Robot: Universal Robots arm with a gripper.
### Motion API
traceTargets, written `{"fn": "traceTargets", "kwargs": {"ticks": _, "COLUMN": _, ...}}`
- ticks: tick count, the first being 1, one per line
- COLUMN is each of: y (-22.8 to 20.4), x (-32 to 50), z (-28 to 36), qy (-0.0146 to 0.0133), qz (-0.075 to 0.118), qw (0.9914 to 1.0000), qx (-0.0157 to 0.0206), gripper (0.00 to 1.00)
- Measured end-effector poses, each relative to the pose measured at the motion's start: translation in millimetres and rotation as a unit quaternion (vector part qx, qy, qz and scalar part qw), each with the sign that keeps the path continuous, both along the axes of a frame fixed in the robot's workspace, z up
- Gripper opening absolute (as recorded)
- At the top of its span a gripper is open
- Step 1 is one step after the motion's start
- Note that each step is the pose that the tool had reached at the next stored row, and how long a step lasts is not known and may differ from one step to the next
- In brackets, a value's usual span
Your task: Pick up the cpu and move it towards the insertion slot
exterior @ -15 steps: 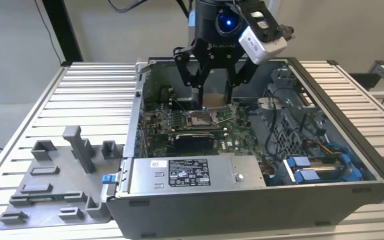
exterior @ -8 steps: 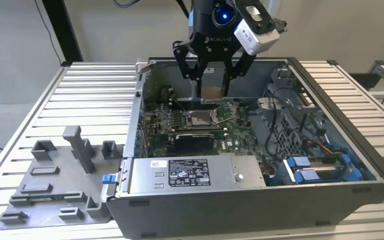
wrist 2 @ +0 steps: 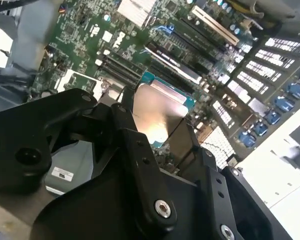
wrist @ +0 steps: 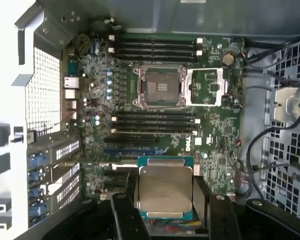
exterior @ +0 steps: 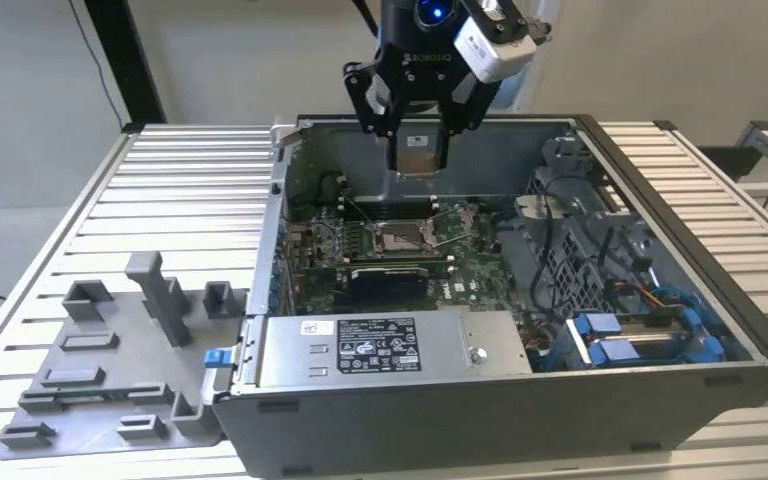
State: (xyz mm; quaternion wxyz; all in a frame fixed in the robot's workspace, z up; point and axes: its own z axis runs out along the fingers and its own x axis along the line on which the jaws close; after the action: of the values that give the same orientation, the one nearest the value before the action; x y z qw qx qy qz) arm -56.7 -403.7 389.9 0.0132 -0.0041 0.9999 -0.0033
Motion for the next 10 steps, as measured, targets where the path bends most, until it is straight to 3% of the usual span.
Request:
{"fn": "traceTargets", "kwargs": {"ticks": 4, "y": 17.4, "x": -0.4, "z": -0.5, "qy": 0.0008, "qz": 0.000, "qw": 1.00000, "qx": 0.0001, "gripper": 0.00}}
{"fn": "traceTargets", "kwargs": {"ticks": 10, "y": 42.6, "x": -0.9, "z": -1.3, "qy": 0.0051, "qz": 0.000, "qw": 0.99999, "qx": 0.0000, "gripper": 0.00}}
